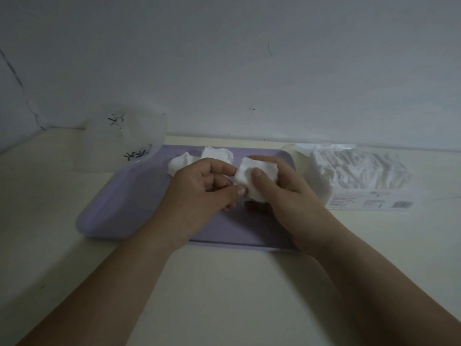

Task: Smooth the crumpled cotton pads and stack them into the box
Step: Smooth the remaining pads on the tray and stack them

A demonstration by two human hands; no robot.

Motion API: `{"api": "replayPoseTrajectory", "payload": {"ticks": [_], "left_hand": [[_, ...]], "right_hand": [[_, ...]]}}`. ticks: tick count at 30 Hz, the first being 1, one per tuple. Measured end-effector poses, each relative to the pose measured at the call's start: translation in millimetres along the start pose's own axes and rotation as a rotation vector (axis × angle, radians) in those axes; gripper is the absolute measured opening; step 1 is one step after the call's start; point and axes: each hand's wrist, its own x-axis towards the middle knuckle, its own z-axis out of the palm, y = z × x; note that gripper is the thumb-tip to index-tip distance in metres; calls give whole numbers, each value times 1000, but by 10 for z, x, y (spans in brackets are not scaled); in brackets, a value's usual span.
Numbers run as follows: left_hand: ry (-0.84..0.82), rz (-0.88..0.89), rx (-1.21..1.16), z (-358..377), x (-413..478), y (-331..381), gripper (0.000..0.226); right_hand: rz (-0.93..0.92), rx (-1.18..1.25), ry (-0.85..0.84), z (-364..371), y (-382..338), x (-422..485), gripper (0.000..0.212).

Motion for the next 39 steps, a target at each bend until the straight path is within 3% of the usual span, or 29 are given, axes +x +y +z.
{"api": "replayPoseTrajectory", "payload": {"ticks": [7,13,19,21,24,27,34,37,39], "left_hand": [[20,-16,12,14,4,6,36],[-17,-19,167,-56,36,-76,77],[-84,40,343,-105,44,-127,64],[-86,33,346,-77,44,-127,61],[-122,34,392,-61,76,-127,67],[-154,29,365,-28,76,-137,57],[-171,36,335,53,92,-152,42],[-180,66,385,108,78,-140,41],[-156,88,431,122,81,-152,41]], "right_hand": [[-9,-95,16,2,16,-1,21],[-93,-270,-69,-63,42,1,62],[-123,-417,-146,-120,22,2,72],[-59,-334,-153,-120,11,6,77],[60,-146,-56,-42,2,24,61],[48,-227,62,21,32,87,42],[61,-247,-5,69,68,112,35],[95,-164,-35,80,72,112,39],[157,41,-78,67,69,139,50]]}}
